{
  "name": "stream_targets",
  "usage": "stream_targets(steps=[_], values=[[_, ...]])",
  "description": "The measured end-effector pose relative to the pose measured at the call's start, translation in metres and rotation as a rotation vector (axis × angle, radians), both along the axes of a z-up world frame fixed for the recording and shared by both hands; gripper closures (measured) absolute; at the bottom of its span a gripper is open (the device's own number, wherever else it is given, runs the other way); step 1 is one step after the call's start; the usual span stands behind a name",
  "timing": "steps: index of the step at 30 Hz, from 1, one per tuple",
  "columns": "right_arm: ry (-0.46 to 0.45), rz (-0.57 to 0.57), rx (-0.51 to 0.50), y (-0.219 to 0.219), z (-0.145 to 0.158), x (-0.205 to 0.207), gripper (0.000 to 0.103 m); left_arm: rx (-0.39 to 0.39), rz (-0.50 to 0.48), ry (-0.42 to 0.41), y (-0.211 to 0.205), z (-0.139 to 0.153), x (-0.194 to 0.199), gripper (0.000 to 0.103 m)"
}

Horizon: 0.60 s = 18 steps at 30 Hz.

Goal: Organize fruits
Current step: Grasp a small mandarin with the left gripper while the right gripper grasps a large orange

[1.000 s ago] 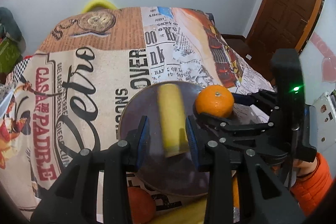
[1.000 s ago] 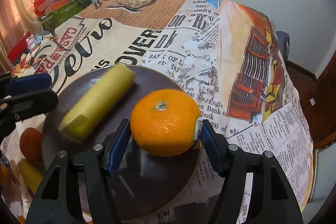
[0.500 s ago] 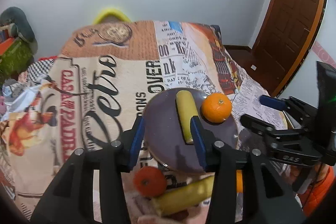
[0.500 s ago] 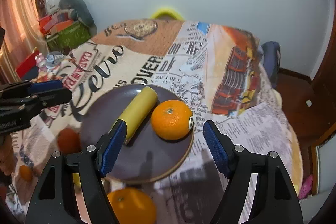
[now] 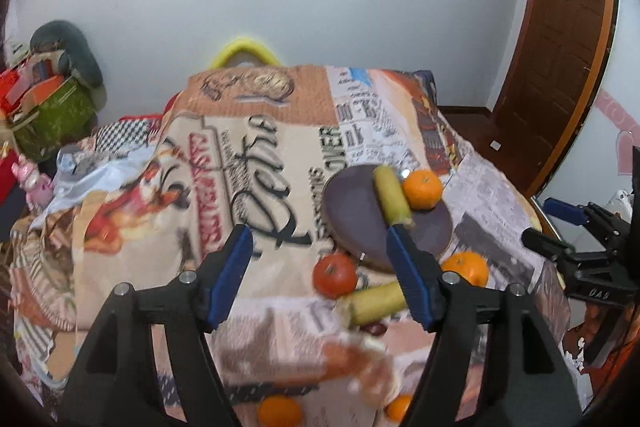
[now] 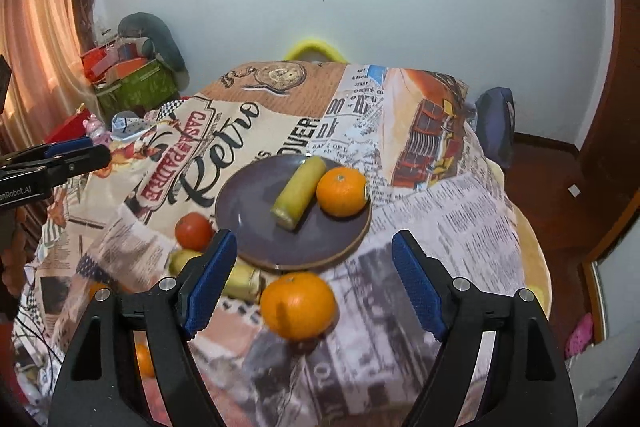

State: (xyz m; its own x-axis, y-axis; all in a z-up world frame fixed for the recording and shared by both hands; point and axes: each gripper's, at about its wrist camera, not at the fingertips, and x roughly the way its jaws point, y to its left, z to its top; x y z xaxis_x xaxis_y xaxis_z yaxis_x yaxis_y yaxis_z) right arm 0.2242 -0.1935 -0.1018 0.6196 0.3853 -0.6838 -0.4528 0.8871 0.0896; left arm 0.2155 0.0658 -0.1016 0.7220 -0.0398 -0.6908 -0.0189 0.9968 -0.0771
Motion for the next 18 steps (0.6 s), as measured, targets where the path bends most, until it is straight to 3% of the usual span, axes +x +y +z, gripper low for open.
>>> stream_targets(steps=[13, 18], values=[[0.088, -0.023, 0.005, -0.002, -0.028, -0.026, 0.025, -0.019, 0.074, 0.172, 0.033, -0.070, -0.063, 0.033], [0.118, -0.026, -0.008, 0.000, -0.044, -0.027, 0.025, -0.052, 0.048, 0.235, 0.030, -0.095, -0.075, 0.042]])
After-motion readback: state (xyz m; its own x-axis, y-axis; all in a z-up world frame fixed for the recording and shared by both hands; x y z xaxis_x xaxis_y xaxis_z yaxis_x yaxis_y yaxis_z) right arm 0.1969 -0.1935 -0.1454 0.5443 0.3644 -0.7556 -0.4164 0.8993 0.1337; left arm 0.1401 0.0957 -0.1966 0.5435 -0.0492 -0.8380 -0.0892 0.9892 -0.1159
